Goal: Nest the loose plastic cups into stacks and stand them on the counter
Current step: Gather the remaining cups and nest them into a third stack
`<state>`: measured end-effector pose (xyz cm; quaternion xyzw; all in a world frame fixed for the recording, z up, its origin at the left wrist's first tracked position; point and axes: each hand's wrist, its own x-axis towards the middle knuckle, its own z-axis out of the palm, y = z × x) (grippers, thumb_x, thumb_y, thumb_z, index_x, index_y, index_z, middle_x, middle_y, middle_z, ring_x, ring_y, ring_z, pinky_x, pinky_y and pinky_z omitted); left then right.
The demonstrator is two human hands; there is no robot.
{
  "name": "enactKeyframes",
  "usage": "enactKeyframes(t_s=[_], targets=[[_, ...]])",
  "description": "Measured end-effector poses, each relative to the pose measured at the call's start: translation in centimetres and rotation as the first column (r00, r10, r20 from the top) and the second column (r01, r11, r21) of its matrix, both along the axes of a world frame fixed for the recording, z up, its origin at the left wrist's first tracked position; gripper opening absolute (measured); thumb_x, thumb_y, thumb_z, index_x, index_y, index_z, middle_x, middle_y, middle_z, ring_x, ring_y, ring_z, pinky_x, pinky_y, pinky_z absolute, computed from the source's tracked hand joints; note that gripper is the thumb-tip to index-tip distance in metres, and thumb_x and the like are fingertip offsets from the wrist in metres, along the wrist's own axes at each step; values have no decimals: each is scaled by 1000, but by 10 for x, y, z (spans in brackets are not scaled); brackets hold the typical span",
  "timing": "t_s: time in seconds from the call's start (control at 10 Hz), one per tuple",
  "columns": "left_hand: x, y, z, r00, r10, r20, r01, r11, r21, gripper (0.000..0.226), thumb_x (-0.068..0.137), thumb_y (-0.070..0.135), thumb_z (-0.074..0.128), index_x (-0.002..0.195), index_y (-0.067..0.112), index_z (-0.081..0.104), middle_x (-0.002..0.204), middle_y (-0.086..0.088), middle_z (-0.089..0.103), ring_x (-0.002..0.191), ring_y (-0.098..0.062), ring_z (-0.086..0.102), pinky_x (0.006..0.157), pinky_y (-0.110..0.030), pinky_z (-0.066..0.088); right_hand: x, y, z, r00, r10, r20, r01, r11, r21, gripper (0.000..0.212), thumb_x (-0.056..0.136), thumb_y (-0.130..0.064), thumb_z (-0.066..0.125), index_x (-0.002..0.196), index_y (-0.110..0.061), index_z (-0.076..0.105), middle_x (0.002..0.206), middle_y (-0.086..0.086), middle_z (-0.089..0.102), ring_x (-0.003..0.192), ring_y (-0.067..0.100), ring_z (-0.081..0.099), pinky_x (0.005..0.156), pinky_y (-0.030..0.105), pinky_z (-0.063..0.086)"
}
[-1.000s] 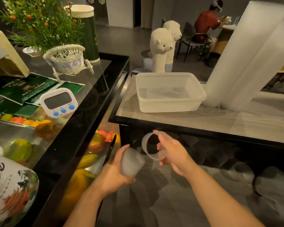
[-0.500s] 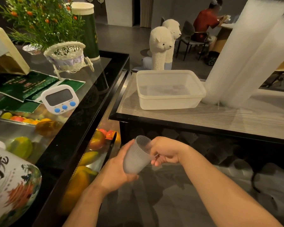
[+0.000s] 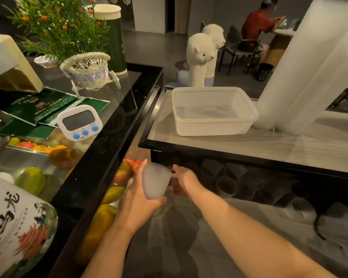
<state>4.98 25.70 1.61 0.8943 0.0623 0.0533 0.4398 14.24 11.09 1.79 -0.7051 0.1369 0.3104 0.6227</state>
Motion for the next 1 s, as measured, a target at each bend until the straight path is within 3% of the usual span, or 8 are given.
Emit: enactKeyframes(t_s=[0.1, 0.2, 0.3, 0.4, 0.5, 0.7, 0.9, 1.0], targets=[[2, 2, -4, 999, 23, 24, -23, 999, 26, 126, 66, 26, 94, 148, 53, 2, 149, 1, 38, 134, -20, 43, 100, -44, 54, -19, 12, -35, 839, 478, 261, -323, 823, -467, 31, 100, -18, 50, 128, -10, 60, 122, 13, 64, 106, 29, 63, 88, 38, 52], [2, 3, -4, 1000, 13, 17, -13, 1000, 11, 128, 66, 25, 94, 141, 66, -1, 150, 2, 37, 135, -20, 42, 98, -45, 56, -40, 18, -56, 591, 805, 53, -543, 446, -711, 36, 100, -20, 49, 133, -7, 55, 128, 17, 59, 118, 34, 57, 100, 40, 47], [1, 2, -3, 1000, 18, 23, -18, 1000, 9, 132, 66, 27, 94, 133, 77, -9, 151, 3, 37, 136, -18, 41, 101, -42, 53, -45, 19, -82, 495, 869, -23, -587, 315, -746, 51, 94, -14, 56, 143, -10, 43, 136, 19, 53, 121, 38, 54, 102, 45, 46], [2, 0, -3, 1000, 18, 10, -18, 1000, 15, 134, 65, 27, 94, 130, 78, -11, 152, 2, 37, 137, -19, 40, 101, -43, 53, -50, 21, -87, 533, 845, -54, -610, 339, -716, 53, 97, -20, 53, 147, -12, 38, 143, 18, 48, 129, 37, 49, 109, 47, 39], [2, 1, -5, 1000, -4, -27, 4, 1000, 17, 134, 66, 24, 93, 133, 75, -10, 152, 2, 34, 137, -19, 39, 103, -39, 51, -45, 21, -81, 690, 724, 6, -509, 491, -707, 40, 101, -25, 45, 136, -6, 51, 136, 17, 55, 127, 35, 51, 107, 42, 41], [2, 1, -5, 998, -27, -65, 27, 1000, -3, 128, 66, 25, 94, 148, 59, 1, 155, 4, 33, 138, -17, 37, 106, -38, 47, -40, -15, -77, 765, 625, 153, -424, 668, -612, 43, 92, -17, 64, 131, -2, 55, 133, 19, 56, 124, 32, 53, 99, 25, 41], [0, -2, -2, 992, -79, -97, 73, 995, -61, 125, 63, 17, 94, 155, 44, 15, 154, 7, 37, 140, -17, 38, 112, -36, 39, -39, -55, -36, 725, 685, 72, -465, 564, -683, 115, 71, -40, 84, 157, -24, 8, 151, 9, 36, 139, 27, 36, 111, 30, 33], [-1, -3, 0, 986, -116, -123, 106, 991, -86, 123, 63, 18, 93, 154, 48, 15, 153, 9, 37, 140, -15, 38, 113, -41, 41, -43, -82, -35, 727, 675, 122, -441, 596, -671, 101, 81, -51, 73, 156, -36, 6, 154, 5, 35, 137, 24, 41, 109, 33, 36]])
